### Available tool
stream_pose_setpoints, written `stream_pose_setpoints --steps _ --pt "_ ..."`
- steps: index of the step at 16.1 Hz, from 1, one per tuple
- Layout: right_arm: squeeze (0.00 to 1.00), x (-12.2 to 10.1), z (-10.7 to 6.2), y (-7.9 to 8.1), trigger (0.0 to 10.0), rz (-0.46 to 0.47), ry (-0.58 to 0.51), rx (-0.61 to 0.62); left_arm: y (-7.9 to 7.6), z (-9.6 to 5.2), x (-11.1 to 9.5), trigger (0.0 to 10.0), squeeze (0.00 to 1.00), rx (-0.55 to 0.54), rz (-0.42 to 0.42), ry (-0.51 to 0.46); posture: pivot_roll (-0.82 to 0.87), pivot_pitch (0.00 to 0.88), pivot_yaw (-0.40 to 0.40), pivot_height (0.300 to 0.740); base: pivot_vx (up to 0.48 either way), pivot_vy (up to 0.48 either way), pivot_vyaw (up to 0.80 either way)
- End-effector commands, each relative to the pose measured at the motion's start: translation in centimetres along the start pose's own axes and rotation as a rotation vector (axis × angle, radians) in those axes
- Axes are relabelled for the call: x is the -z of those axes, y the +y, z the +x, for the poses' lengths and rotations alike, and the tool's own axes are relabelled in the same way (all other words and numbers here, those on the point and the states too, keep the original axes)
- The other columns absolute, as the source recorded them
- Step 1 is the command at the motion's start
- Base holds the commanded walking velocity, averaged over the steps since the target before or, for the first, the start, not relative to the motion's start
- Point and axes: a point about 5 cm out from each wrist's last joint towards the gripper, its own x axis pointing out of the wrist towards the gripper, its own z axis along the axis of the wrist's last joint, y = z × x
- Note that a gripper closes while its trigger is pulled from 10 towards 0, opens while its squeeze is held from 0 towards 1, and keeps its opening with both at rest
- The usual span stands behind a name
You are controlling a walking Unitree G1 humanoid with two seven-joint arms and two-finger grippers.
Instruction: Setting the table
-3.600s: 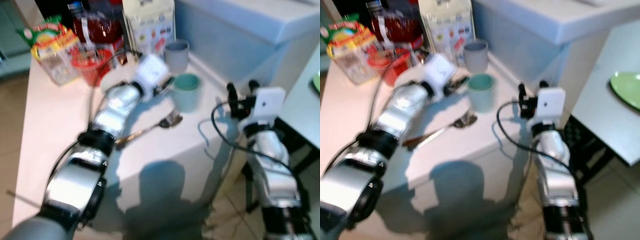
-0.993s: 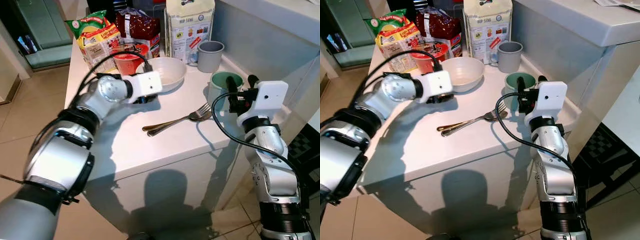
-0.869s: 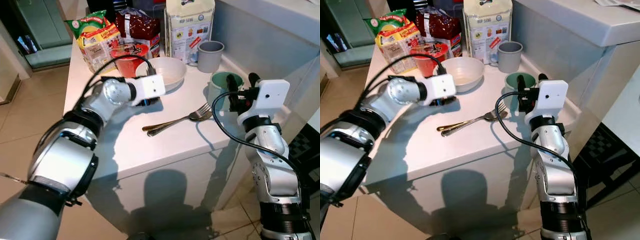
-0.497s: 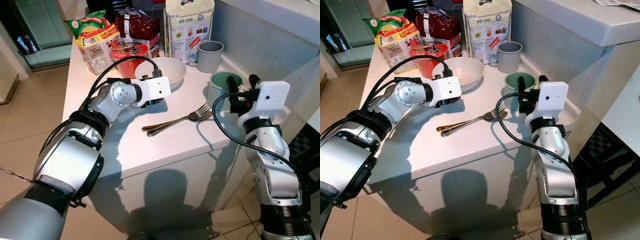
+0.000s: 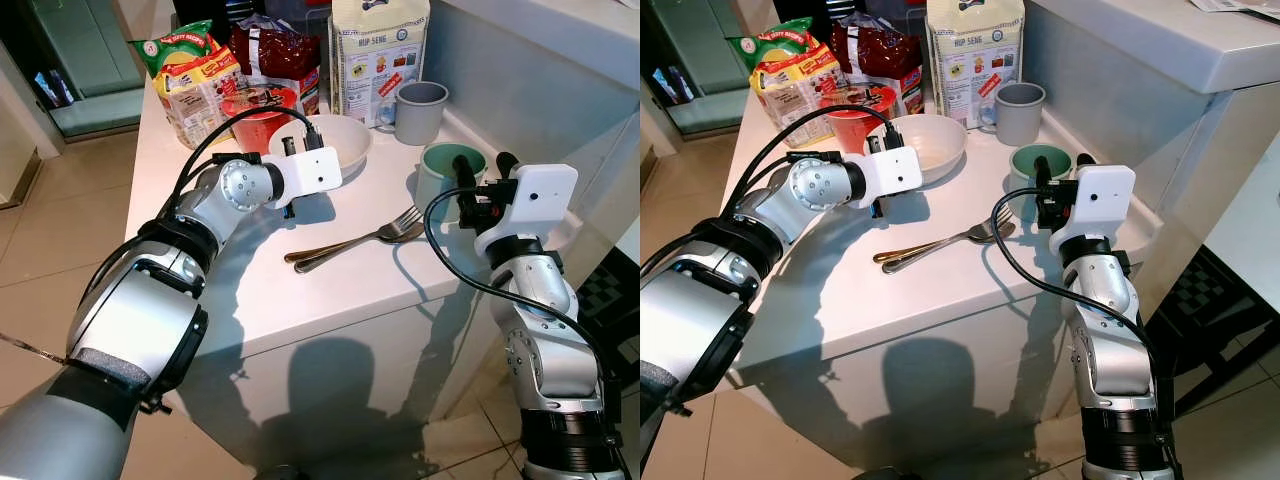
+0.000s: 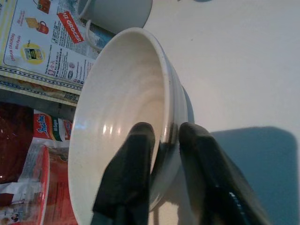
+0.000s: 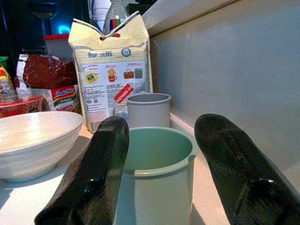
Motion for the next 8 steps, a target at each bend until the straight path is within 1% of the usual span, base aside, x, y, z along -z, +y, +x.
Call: stream_pose_setpoints --steps 1,2,8 --pt "0.00 -0.32 -0.12 0.19 10.0 -0.002 -0.006 -0.001 0.44 -0.19 0.14 0.0 0.00 -0.002 0.014 0.018 -0.07 0.000 0.125 0.740 0.000 0.000 0.00" --pt "0.00 -0.32 -0.14 0.18 10.0 -0.002 -0.005 0.000 0.30 -0.17 0.14 0.0 0.00 0.014 0.012 0.016 -0.07 0.000 0.125 0.740 0.000 0.000 0.00" --pt "0.00 -0.32 -0.17 0.10 10.0 -0.003 -0.001 0.000 0.34 -0.16 0.02 0.0 0.00 0.017 -0.001 0.004 -0.07 0.000 0.123 0.740 0.000 0.000 0.00"
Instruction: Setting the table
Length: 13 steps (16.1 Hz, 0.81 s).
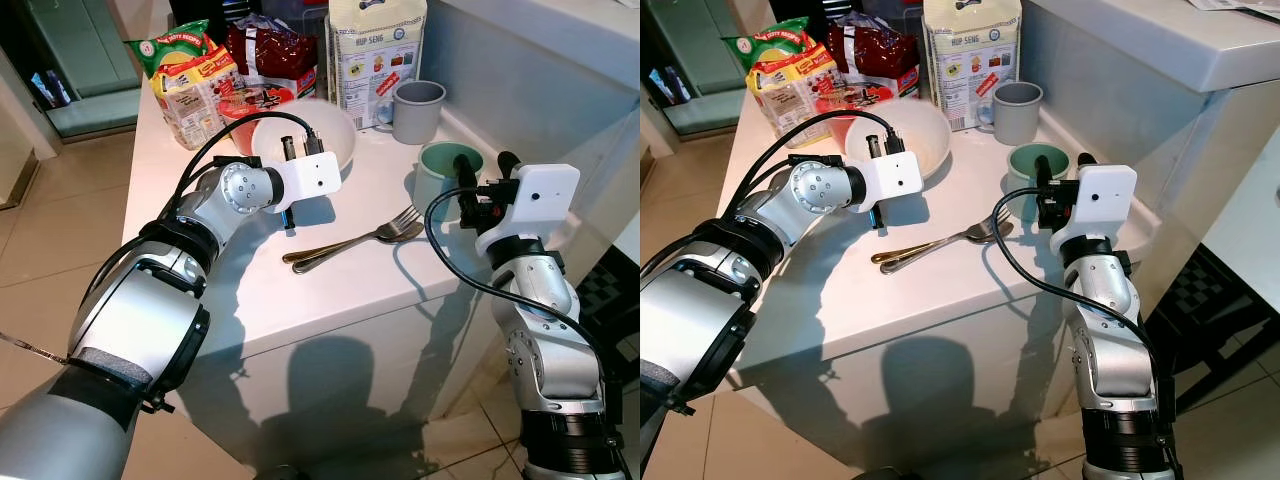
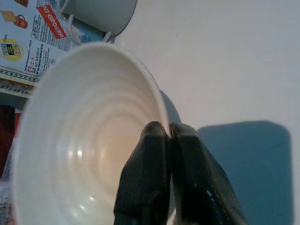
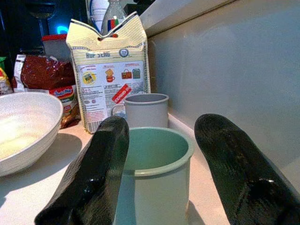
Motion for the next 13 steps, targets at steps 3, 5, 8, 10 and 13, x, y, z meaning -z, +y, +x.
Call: stream_pose_setpoints --steps 3,5,8,10,13 --pt "0.00 -0.1 -0.1 0.2 10.0 -0.003 0.004 -0.001 1.1 -0.4 -0.4 0.0 0.00 -0.027 0.022 -0.014 -0.07 0.000 0.122 0.740 0.000 0.000 0.00" --pt "0.00 -0.1 -0.1 0.2 10.0 -0.002 0.006 -0.002 1.3 -0.5 -0.5 0.0 0.00 -0.032 0.033 -0.025 -0.07 0.000 0.121 0.740 0.000 0.000 0.00" --pt "0.00 -0.1 -0.1 0.2 10.0 -0.002 0.007 -0.004 2.0 -0.8 -1.0 0.0 0.00 -0.056 0.068 -0.059 -0.07 0.000 0.117 0.740 0.000 0.000 0.00" --pt "0.00 0.0 0.0 0.2 10.0 -0.002 0.008 -0.004 3.3 -1.4 -1.8 0.0 0.00 -0.098 0.070 -0.108 -0.07 0.000 0.115 0.740 0.000 0.000 0.00" --pt "0.00 0.3 -0.1 0.3 10.0 -0.002 0.017 -0.007 4.8 -2.3 -2.6 0.0 0.00 -0.141 0.088 -0.171 -0.06 0.000 0.111 0.740 0.000 0.000 0.00"
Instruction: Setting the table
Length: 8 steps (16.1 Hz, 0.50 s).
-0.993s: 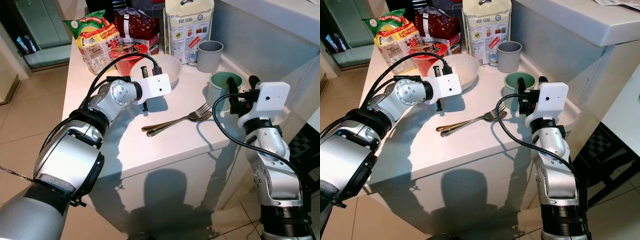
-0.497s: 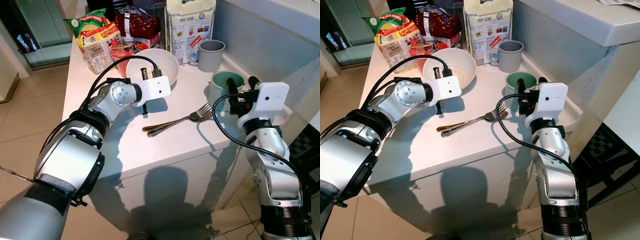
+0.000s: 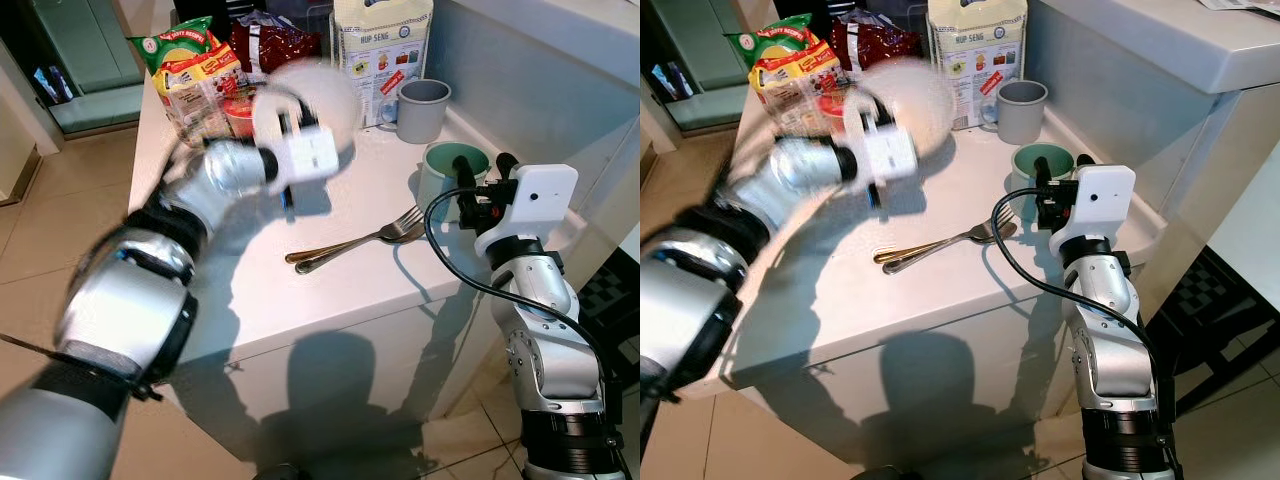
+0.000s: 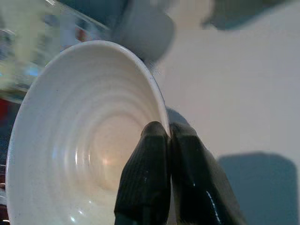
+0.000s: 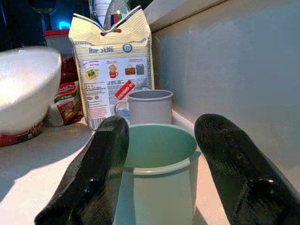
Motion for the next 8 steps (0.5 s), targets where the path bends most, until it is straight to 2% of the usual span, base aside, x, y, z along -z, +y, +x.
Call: stream_pose_setpoints --steps 1,2,4,6,8 --pt "0.00 0.3 0.0 0.2 10.0 0.000 0.013 -0.006 1.8 -0.6 -1.3 0.0 0.00 -0.034 0.050 -0.069 -0.06 0.000 0.111 0.740 0.000 0.000 0.00" --pt "0.00 0.6 0.1 0.2 10.0 0.013 0.024 -0.004 2.2 -1.0 -1.8 0.0 0.00 -0.028 0.102 -0.112 -0.04 0.000 0.104 0.740 0.000 0.000 0.00" --pt "0.00 0.7 0.4 0.1 10.0 0.022 0.029 -0.004 2.4 -1.6 -2.2 0.0 0.00 -0.021 0.138 -0.162 -0.03 0.000 0.100 0.740 0.000 0.000 0.00" --pt "0.00 0.0 1.5 -0.6 10.0 0.033 0.010 0.000 1.6 -2.9 -1.6 0.0 0.00 0.008 0.269 -0.200 -0.01 0.000 0.093 0.740 0.000 0.000 0.00" --pt "0.00 -0.2 1.8 -0.9 10.0 0.030 0.002 0.005 1.2 -3.6 -1.3 0.0 0.00 0.014 0.301 -0.217 0.01 0.000 0.087 0.740 0.000 0.000 0.00"
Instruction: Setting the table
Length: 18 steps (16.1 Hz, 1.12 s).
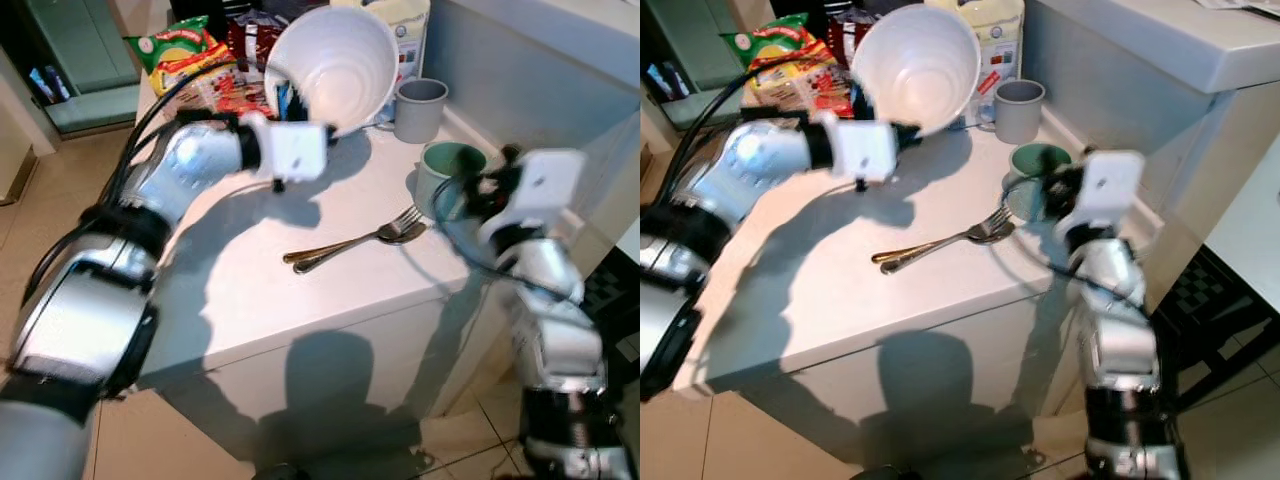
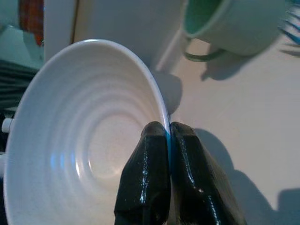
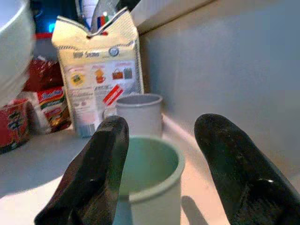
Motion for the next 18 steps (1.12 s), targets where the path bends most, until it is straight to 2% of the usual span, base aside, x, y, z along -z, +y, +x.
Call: stream_pose_setpoints --steps 1,2,4,5,8,10,11,13,14,18 --pt "0.00 0.3 0.1 0.0 10.0 0.014 0.006 -0.007 0.7 -1.2 -0.4 0.0 0.00 0.001 0.085 -0.031 0.02 0.000 0.085 0.740 0.000 0.000 0.00" --pt "0.00 0.5 0.2 0.0 10.0 0.015 0.009 -0.009 0.2 -2.6 -0.1 0.0 0.00 0.012 0.127 -0.032 0.04 0.000 0.084 0.740 0.000 0.000 0.00" --pt "0.00 0.7 0.3 0.1 10.0 0.018 0.013 -0.014 -0.3 -4.3 0.2 0.0 0.00 0.021 0.177 -0.025 0.06 0.000 0.077 0.740 0.000 0.000 0.00" --pt "0.00 0.7 0.5 0.2 10.0 0.021 0.013 -0.022 -0.5 -5.4 0.4 0.0 0.00 0.022 0.230 -0.013 0.07 0.000 0.074 0.740 0.000 0.000 0.00" --pt "0.00 0.0 1.2 0.4 10.0 0.056 -0.015 -0.039 -0.9 -6.6 -0.1 0.0 0.00 0.033 0.359 -0.032 0.09 0.000 0.068 0.740 0.000 0.000 0.00" --pt "0.00 -1.4 1.9 0.5 10.0 0.210 -0.042 -0.063 -1.2 -7.1 -1.0 0.0 0.00 0.046 0.457 -0.079 0.10 0.000 0.068 0.740 0.000 0.000 0.00" --pt "0.00 -1.6 1.9 0.6 10.0 0.231 -0.043 -0.067 -1.2 -7.1 -1.1 0.0 0.00 0.049 0.468 -0.087 0.10 0.000 0.068 0.740 0.000 0.000 0.00" --pt "0.00 -3.1 2.5 0.9 10.0 0.372 -0.066 -0.127 -1.7 -7.1 -1.8 0.0 0.00 0.066 0.534 -0.135 0.10 0.000 0.067 0.740 0.000 0.000 0.00" --pt "0.00 -3.9 2.7 1.2 10.0 0.456 -0.077 -0.163 -1.9 -7.1 -2.0 0.0 0.00 0.069 0.553 -0.146 0.10 0.000 0.068 0.740 0.000 0.000 0.00" --pt "0.00 -6.2 2.7 2.4 10.0 0.635 -0.098 -0.294 -1.9 -6.8 -1.8 0.0 0.00 0.068 0.572 -0.141 0.09 0.000 0.072 0.740 0.000 0.000 0.00"
